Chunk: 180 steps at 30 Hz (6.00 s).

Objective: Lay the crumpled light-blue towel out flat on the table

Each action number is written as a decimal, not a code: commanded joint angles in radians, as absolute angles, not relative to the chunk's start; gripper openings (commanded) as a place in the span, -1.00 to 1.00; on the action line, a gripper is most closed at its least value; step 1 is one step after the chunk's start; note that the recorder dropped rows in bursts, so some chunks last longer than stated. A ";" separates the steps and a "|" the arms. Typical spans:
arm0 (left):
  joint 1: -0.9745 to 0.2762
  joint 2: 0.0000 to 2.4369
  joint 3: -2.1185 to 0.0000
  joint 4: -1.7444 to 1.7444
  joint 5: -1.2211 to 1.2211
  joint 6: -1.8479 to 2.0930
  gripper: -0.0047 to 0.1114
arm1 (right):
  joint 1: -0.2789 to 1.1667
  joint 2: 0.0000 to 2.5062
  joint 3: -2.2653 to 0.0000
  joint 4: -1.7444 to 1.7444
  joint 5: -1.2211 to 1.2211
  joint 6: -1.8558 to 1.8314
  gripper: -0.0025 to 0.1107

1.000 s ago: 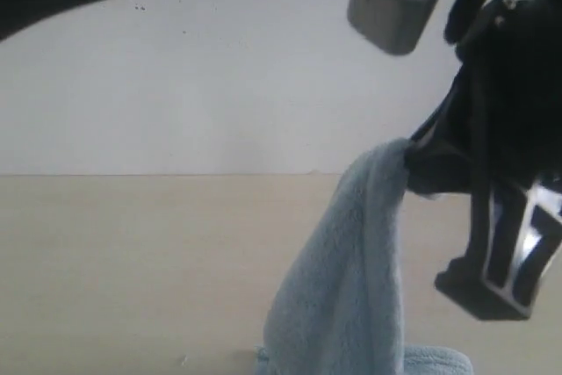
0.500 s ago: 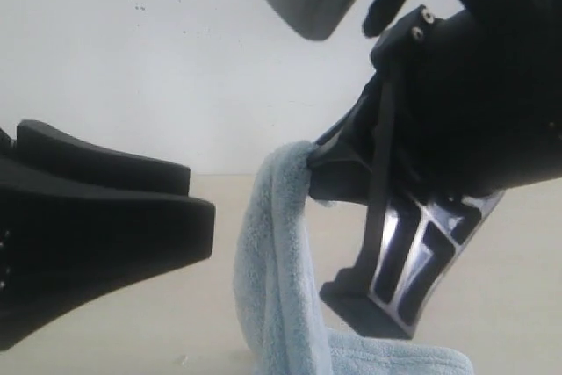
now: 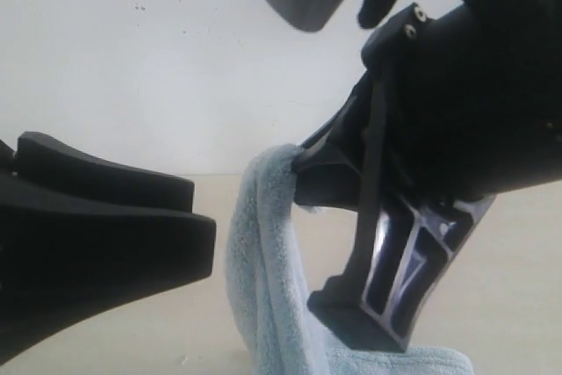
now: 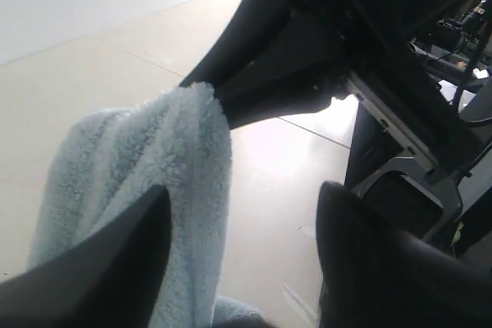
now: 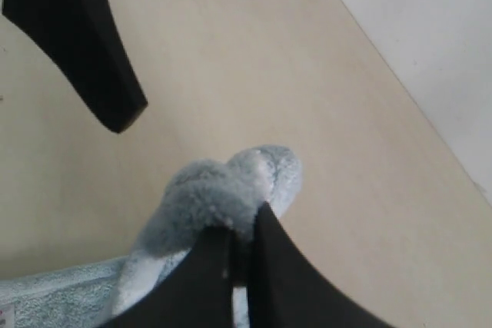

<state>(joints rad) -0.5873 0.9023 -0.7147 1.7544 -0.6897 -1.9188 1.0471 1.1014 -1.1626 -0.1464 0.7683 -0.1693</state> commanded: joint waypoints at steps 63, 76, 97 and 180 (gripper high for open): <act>-0.590 0.939 -0.709 1.744 -0.681 -1.747 -0.02 | 1.046 1.185 -1.159 -0.115 0.776 -0.284 -0.96; -0.590 0.933 -0.709 1.744 -0.677 -1.732 -0.02 | 1.046 1.185 -1.159 -0.209 0.810 -0.224 -0.96; -0.590 1.040 -0.670 1.744 -0.600 -1.693 -0.02 | 1.046 1.187 -1.159 -0.047 0.763 -0.324 -0.96; -0.589 0.508 -0.531 1.744 -0.011 -1.847 -0.85 | 0.538 1.475 -0.710 -0.019 0.405 -0.233 -0.20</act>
